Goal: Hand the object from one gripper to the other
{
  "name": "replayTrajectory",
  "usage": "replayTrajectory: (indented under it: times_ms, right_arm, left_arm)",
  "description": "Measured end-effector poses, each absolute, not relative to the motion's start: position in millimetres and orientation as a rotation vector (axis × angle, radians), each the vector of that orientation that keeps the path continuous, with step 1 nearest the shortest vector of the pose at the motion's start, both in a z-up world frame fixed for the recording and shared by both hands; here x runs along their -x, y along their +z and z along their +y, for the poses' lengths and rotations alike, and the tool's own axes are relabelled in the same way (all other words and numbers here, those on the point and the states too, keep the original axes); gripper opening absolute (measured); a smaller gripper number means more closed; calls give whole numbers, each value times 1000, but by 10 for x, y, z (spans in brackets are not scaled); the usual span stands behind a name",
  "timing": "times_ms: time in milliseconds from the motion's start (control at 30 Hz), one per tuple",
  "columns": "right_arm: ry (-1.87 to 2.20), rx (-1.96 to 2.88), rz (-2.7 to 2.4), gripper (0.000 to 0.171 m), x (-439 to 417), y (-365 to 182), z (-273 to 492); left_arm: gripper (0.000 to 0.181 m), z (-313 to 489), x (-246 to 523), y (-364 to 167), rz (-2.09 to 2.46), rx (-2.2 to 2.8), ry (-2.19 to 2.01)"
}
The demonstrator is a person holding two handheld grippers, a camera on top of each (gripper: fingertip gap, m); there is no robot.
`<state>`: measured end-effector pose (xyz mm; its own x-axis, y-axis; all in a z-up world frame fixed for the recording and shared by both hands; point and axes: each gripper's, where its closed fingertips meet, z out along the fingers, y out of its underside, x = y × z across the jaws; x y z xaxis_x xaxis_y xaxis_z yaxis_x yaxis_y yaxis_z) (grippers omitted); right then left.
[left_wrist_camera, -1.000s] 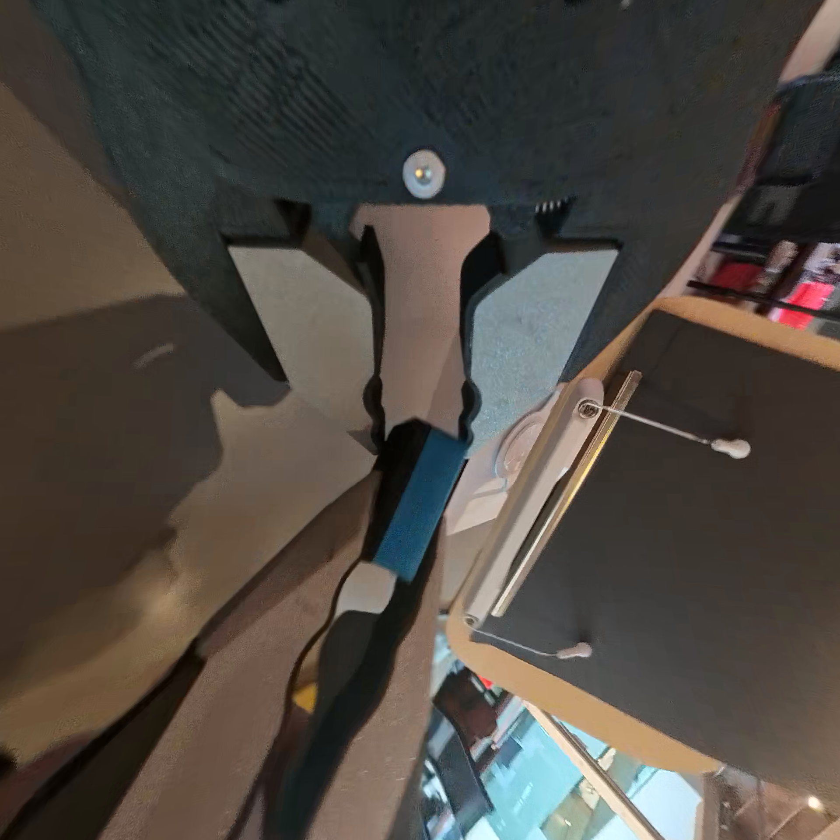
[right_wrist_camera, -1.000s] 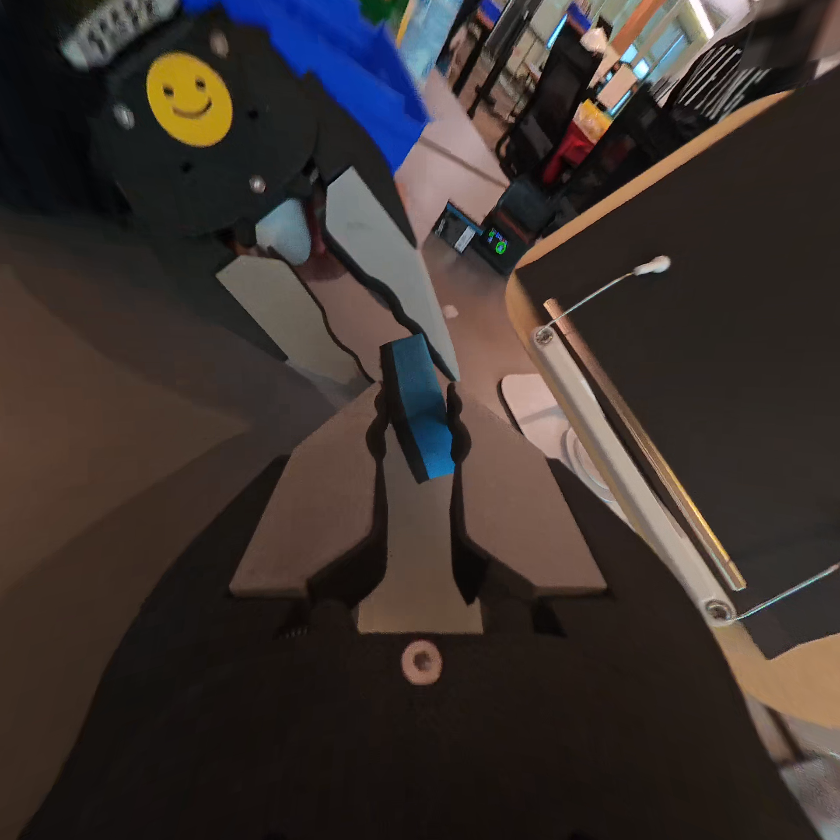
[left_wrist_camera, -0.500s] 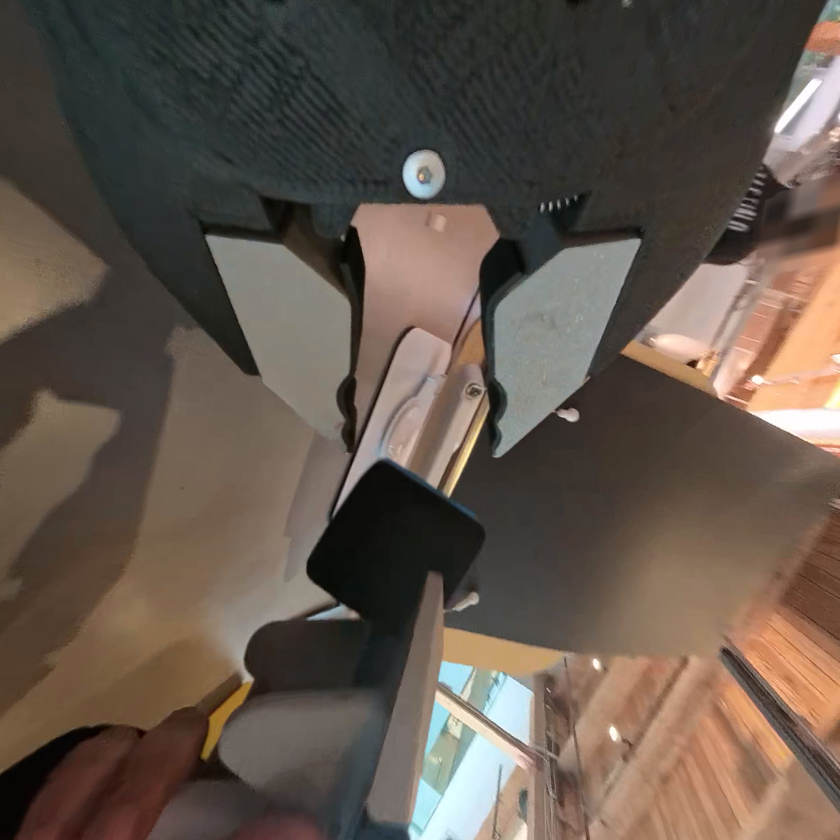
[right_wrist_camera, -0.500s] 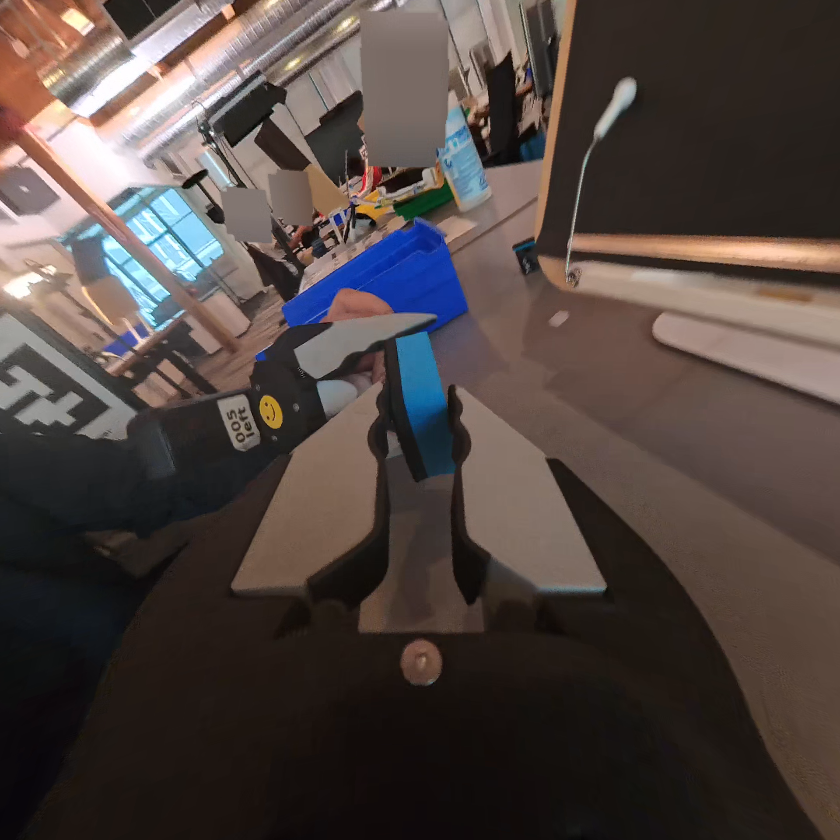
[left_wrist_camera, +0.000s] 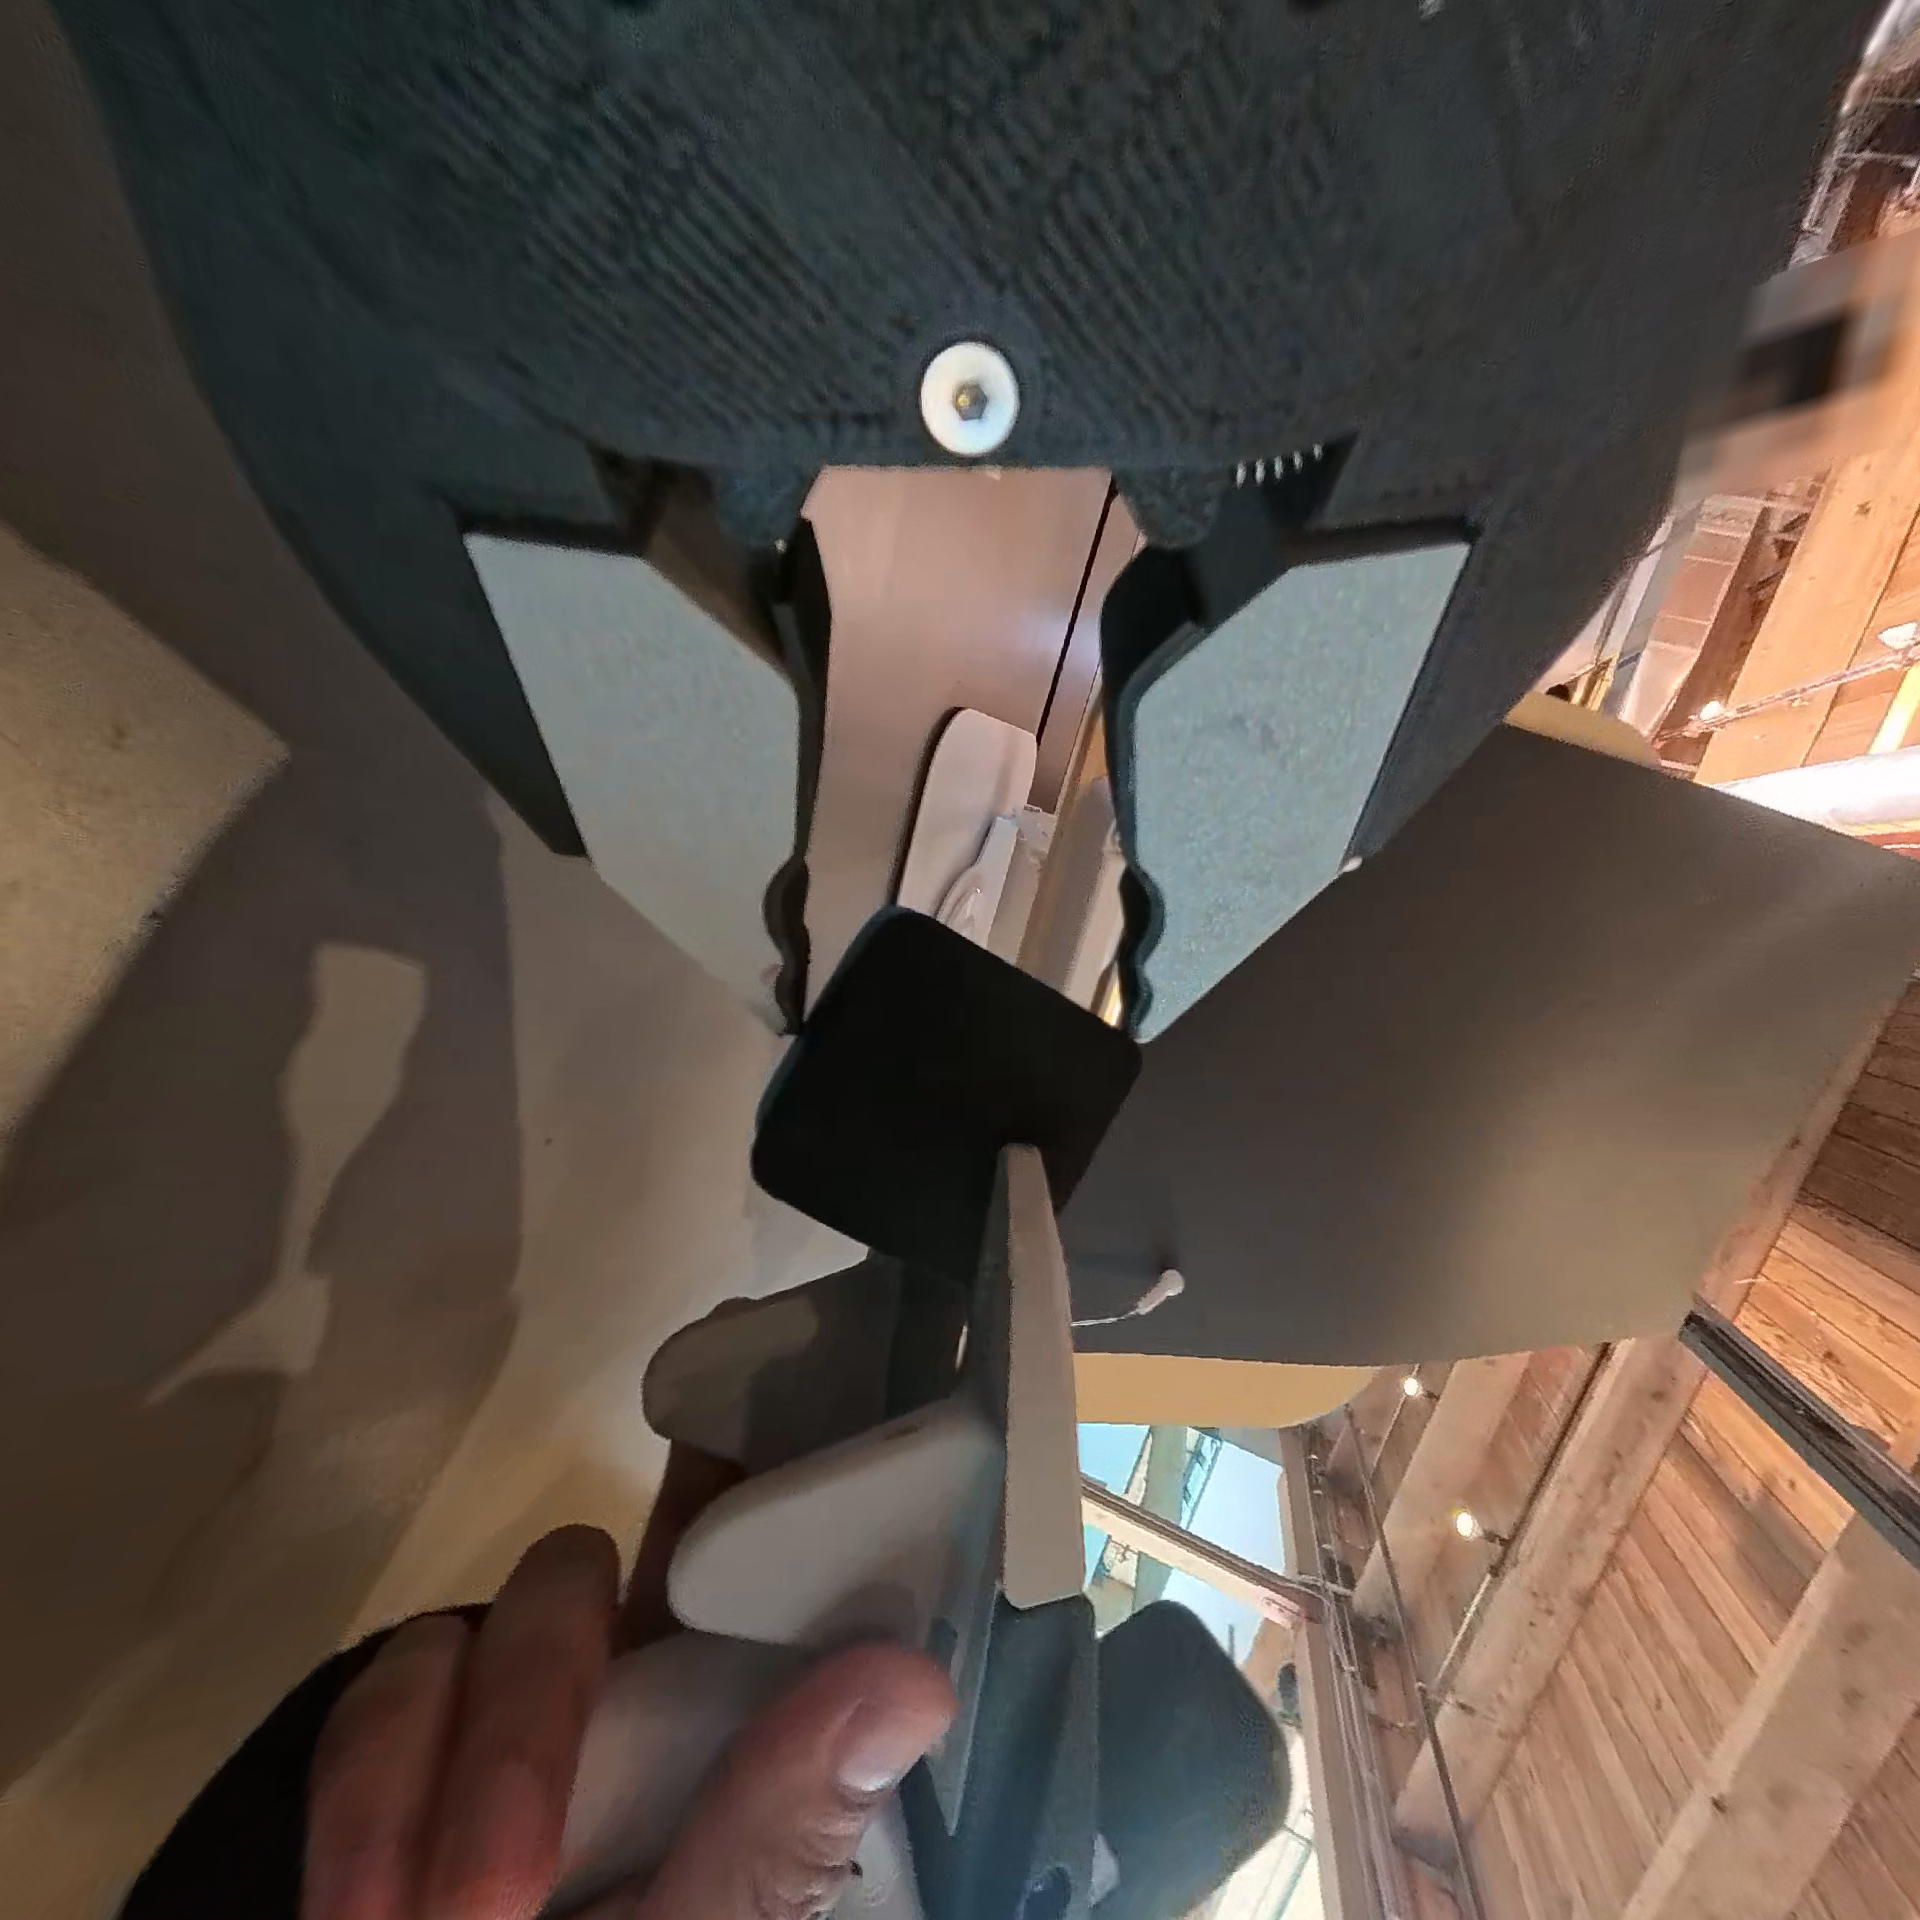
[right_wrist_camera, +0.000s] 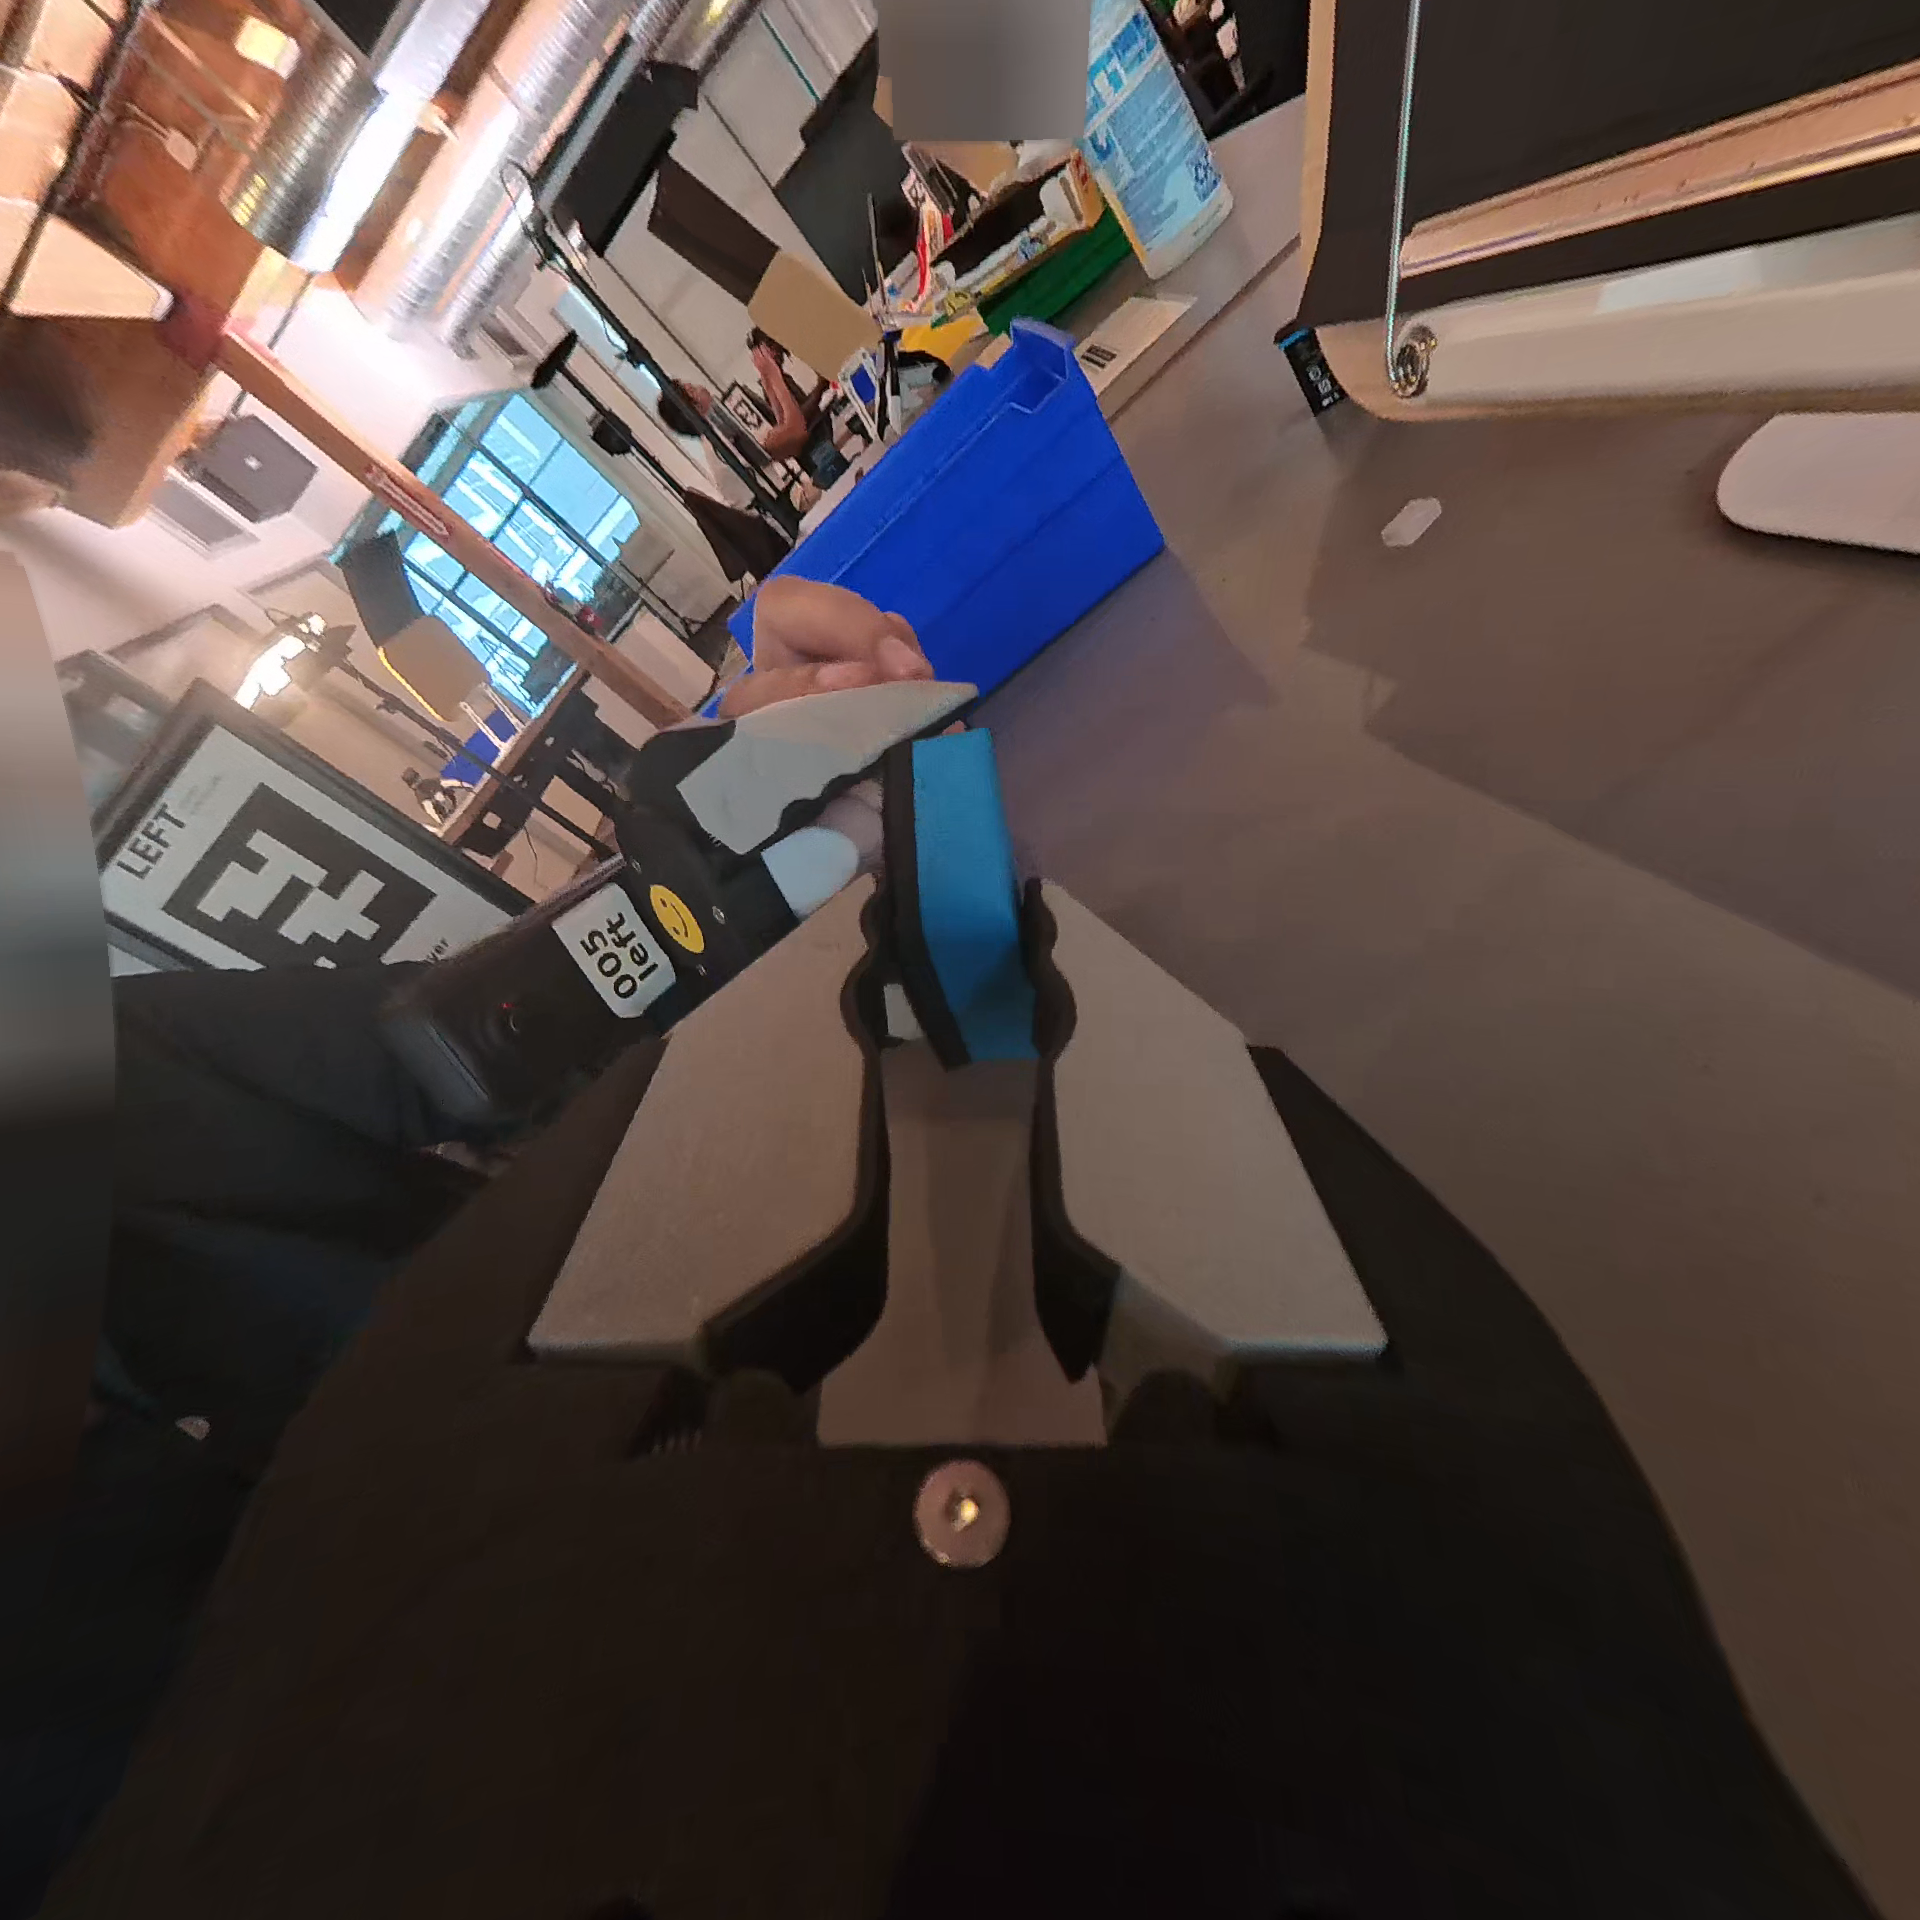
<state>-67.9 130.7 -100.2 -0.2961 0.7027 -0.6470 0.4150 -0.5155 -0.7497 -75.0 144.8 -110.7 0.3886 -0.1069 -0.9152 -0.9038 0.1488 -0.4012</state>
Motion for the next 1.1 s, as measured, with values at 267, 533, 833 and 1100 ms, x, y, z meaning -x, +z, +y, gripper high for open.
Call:
replayTrajectory:
  times_ms: [267,533,833,1100]
  right_arm:
    - [1720,1758,-1543,19,637,-1178,1309]
    - [1674,1659,-1626,19,637,-1138,1192]
    - [1507,1488,-1625,41,547,-965,1351]
    - [1314,1143,-1857,64,385,-904,1011]
  left_arm:
    - [76,1453,706,-1178,1050,1341,724]
    - [64,1414,606,-1228,1113,1314,709]
    - [63,1404,669,-1164,857,1597,147]
    - [63,982,374,-998,544,1819,-1165]
